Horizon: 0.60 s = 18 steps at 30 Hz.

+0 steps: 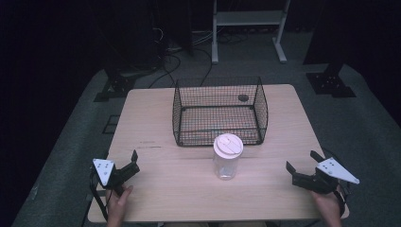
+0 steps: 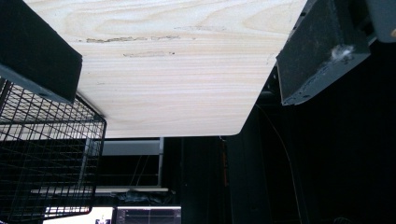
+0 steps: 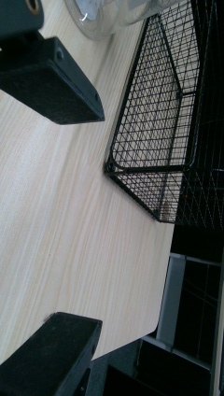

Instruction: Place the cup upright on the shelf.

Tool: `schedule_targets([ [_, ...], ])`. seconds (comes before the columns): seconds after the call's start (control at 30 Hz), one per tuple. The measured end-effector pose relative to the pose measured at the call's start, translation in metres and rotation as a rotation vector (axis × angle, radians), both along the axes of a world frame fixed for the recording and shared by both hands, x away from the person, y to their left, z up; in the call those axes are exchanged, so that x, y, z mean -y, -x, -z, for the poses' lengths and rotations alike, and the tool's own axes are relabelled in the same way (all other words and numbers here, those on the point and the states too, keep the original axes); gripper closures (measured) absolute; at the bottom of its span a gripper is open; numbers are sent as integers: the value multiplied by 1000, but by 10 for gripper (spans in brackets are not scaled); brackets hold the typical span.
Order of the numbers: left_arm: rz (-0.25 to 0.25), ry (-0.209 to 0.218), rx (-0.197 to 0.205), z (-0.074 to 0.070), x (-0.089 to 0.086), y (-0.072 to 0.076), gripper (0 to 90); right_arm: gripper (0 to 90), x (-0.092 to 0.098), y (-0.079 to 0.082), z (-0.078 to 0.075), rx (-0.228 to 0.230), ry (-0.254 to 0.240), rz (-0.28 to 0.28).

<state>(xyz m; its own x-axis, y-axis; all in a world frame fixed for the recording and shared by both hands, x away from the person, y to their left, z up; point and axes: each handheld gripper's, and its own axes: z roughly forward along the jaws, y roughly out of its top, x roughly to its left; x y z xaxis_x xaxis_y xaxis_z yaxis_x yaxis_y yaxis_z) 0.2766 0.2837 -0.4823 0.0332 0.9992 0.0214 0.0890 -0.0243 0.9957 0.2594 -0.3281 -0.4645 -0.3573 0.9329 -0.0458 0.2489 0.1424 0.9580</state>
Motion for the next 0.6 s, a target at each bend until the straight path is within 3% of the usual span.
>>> schedule_targets([
  [0.27, 3, -2, 2, 0, 1, 0, 0, 18, -5, 0, -3, 0, 6, -19],
  [0.6, 8, -1, 5, 0, 1, 1, 0, 18, -17, 7, -25, 35, 13, -83],
])
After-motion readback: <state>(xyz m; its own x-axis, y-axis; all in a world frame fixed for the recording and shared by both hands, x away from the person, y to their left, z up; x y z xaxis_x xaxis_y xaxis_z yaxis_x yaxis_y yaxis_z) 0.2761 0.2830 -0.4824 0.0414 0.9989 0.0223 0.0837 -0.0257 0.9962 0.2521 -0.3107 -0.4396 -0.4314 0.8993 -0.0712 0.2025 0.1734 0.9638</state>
